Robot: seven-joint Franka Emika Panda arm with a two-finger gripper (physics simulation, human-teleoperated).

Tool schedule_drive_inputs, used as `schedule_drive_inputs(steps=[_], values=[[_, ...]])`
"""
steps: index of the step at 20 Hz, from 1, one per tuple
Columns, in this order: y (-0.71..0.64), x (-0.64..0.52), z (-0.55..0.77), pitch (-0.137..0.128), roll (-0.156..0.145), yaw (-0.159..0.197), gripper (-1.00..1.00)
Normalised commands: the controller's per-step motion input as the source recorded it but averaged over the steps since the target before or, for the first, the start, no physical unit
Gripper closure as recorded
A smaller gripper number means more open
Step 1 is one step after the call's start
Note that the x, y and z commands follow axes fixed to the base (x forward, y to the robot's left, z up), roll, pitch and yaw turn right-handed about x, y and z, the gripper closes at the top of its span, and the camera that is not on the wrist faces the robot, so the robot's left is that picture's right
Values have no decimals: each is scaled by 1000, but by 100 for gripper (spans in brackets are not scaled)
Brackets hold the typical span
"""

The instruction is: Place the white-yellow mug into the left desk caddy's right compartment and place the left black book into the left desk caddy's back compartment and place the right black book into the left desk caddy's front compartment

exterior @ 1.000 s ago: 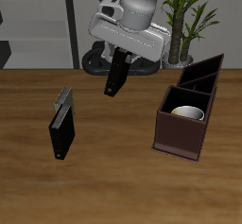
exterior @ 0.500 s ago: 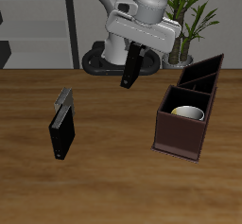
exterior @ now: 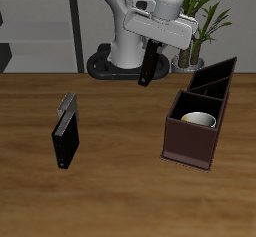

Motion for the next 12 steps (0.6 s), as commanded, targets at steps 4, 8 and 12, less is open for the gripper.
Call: schedule_drive_inputs(steps=[4,8,12], values=[[178,-636,-58,-91,-27,10,100],[342,-389,-66,10,67,-39,100],[368,-66,103,45,41,-32,100]])
